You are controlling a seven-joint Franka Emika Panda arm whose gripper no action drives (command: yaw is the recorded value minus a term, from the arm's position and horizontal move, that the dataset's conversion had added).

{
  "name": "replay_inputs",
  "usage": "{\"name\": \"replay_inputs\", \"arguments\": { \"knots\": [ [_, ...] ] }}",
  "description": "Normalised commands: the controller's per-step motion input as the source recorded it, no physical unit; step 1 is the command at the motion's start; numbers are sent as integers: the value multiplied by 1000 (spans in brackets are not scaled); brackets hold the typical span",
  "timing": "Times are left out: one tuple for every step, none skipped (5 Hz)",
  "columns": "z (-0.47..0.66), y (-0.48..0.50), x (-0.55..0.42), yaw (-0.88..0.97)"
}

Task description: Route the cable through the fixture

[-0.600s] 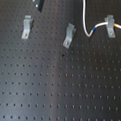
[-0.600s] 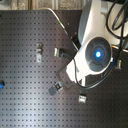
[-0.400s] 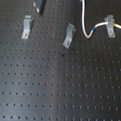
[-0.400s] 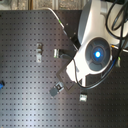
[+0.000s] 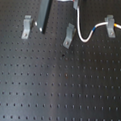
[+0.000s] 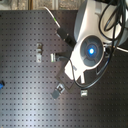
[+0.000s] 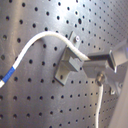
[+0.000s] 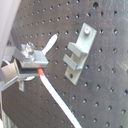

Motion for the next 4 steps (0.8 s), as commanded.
{"name": "replay_inputs", "arguments": {
  "knots": [
    [422, 153, -457, -543],
    [303, 196, -403, -485],
    [22, 160, -30, 0],
    [586, 149, -283, 0]
  ]
}}
